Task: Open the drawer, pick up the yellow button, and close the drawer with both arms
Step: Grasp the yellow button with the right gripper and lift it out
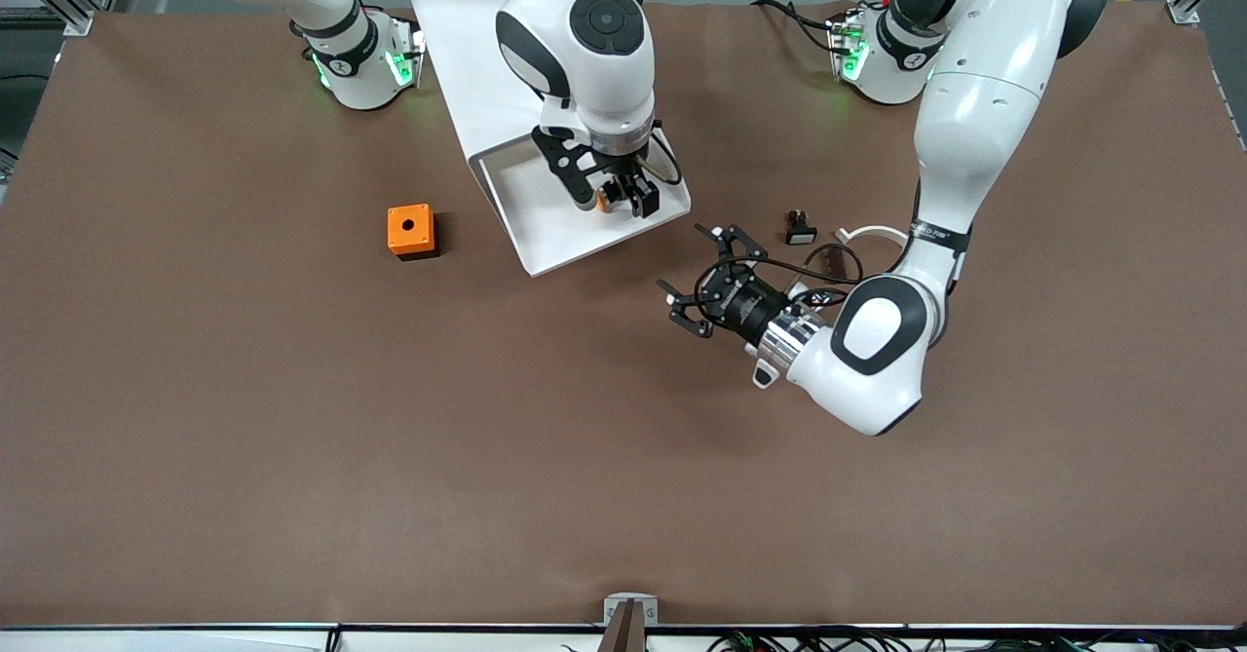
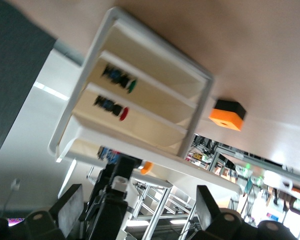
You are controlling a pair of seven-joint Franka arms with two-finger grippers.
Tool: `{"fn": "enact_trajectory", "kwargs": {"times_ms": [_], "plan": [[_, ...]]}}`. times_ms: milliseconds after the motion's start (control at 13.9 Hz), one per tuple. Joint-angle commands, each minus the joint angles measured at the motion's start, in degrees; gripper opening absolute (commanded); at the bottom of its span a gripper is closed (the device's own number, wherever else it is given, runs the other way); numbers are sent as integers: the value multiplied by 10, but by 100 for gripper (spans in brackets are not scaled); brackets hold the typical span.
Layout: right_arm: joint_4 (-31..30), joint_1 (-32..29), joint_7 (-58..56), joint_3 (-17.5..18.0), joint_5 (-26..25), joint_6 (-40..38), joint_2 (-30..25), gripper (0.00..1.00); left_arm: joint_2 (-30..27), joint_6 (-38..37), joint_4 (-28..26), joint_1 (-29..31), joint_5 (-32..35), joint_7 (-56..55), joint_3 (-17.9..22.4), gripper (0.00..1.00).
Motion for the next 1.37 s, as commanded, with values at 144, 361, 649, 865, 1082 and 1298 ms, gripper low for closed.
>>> {"fn": "enact_trajectory", "kwargs": {"times_ms": [144, 361, 649, 865, 1082, 1298], "plan": [[15, 18, 11, -4, 6, -3, 13, 20, -29, 71, 5, -17, 88, 143, 5, 99], [25, 23, 9, -4, 5, -6, 14, 1, -35, 119, 5, -20, 117, 185, 2, 99], [70, -10, -33, -4, 5, -43, 13, 0, -59, 174, 4, -36, 207, 193, 0, 99], [106, -64, -163, -6, 4, -113, 11, 0, -66, 224, 4, -66, 275, 191, 2, 99], [105, -155, -367, -8, 2, -147, 3, 0, -71, 240, 4, -68, 281, 193, 0, 99], [86, -256, -564, -9, -5, -148, 2, 0, -70, 271, 3, -70, 283, 192, 4, 99]]}}
